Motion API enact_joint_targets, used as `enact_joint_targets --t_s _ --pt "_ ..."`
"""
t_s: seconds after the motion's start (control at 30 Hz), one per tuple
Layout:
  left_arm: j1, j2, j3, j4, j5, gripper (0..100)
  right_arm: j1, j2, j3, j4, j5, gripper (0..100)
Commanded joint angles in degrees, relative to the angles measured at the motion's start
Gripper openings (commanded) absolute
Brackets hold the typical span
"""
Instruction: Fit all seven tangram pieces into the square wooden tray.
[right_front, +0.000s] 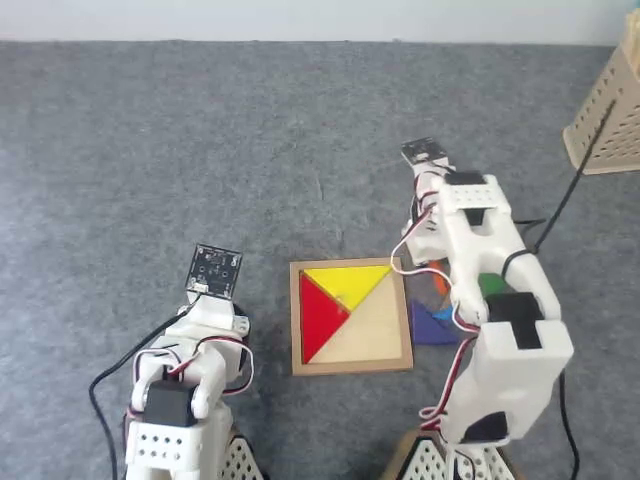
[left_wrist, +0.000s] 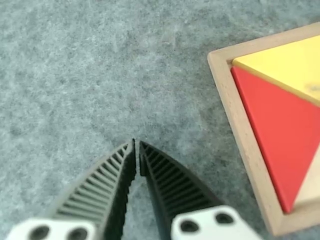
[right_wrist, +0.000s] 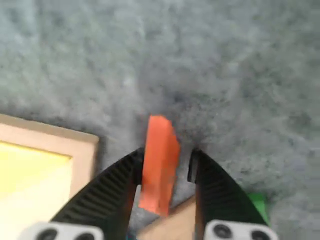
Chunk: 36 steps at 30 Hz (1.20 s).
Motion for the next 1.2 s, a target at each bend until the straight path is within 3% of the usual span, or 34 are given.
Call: enact_joint_targets --t_s 0.0,0.27,0.53,0.7,0.93,1.17 --pt "-0.35 -1.23 -1.1 0.35 0.26 1 2.51 -2.24 -8.09 7.78 6.33 18.4" --pt "-0.35 -1.23 -1.1 0.35 0.26 1 2.24 -2.33 -13.45 13.41 9.32 25.7" --pt "-0.35 -1.23 -1.1 0.35 0.26 1 0.22 -2.33 -1.85 3.47 12.75 25.7" --pt "-0.35 -1.23 -1.1 0.35 0.26 1 0.13 -1.8 -0.7 2.77 12.84 25.5" --pt "-0.35 -1.23 -1.1 0.35 0.26 1 0.48 3.3 -1.58 2.68 11.69 9.6" --pt "-0.35 -1.23 -1.1 0.35 0.26 1 1.89 -5.76 -4.48 7.25 1.41 0.7"
